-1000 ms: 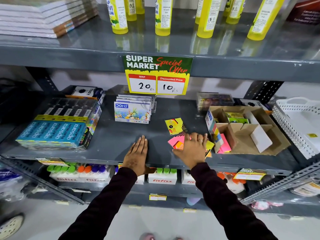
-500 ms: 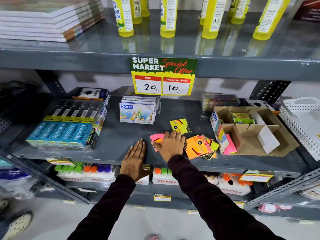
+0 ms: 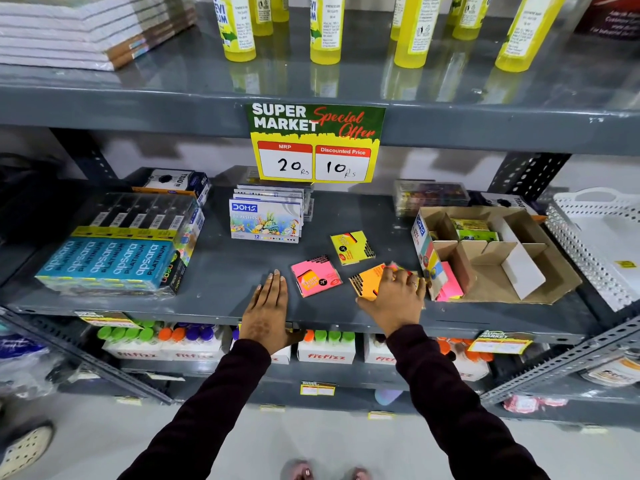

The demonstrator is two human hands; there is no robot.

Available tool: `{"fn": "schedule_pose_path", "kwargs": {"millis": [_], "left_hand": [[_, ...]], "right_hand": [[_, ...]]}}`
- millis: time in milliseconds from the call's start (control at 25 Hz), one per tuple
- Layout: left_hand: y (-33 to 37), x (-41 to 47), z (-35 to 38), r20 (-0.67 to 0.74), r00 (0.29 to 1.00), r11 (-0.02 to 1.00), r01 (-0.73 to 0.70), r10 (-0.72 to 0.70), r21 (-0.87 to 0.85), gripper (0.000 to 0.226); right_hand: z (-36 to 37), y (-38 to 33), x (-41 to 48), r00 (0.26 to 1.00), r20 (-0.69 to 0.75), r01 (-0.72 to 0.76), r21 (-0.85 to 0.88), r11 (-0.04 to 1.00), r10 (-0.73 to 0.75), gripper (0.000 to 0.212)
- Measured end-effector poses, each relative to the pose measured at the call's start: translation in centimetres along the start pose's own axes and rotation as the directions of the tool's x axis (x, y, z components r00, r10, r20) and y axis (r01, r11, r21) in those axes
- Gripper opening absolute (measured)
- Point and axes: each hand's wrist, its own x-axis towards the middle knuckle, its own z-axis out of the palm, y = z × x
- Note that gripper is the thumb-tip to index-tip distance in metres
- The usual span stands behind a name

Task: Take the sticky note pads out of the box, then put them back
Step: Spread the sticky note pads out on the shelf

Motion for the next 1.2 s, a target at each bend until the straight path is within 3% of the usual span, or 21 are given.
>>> {"fn": "schedule_pose_path", "kwargs": {"millis": [120,320,560,720,800,920,1200], "left_hand": [[0.3,0.1,0.2,-0.045,0.999,1.0,0.013,-0.014,-0.022,0.117],[0.2,0.2,0.5,-0.02,0.999,1.0,0.024,-0.025,-0.016,0.122],[0.3,0.2,0.6,-0.006,1.0,1.0,0.023,-0.023,0.01,0.116],[0.2,0.2,0.6,-0.029,0.999,1.0,0.03,-0.029,0.01,0.118],[0.2,0.2,0.5,-0.041,0.999,0.999,0.035,-0.035,0.004,0.118],[0.2,0.1,0.5,-0.039,0.999,1.0,0.023,-0.023,0.006,0.117],[0.2,0.2,0.7,-0.011,0.999,0.999,0.038,-0.038,-0.034,0.122]], "right_hand": [[0.0,-0.8,-0.9,0.998,-0.029,0.049,0.059,0.997,-0.048,0.083],[2.5,-3.0,-3.4,0.969,-0.011,0.248,0.042,0.968,-0.247,0.074],[2.9,-4.8,-1.4,0.971,-0.017,0.24,0.068,0.968,-0.24,0.07],[1.8,-1.2,-0.4,0.988,-0.129,0.094,0.042,0.995,-0.088,0.069],[1.4,0.6,0.2,0.997,-0.072,0.005,-0.016,1.0,-0.006,0.073],[1.2,0.9,0.8,0.999,-0.034,-0.001,-0.065,0.998,-0.002,0.069],[-0.6,0.0,2.8,0.989,0.104,-0.113,0.038,0.993,0.109,0.084]]}}
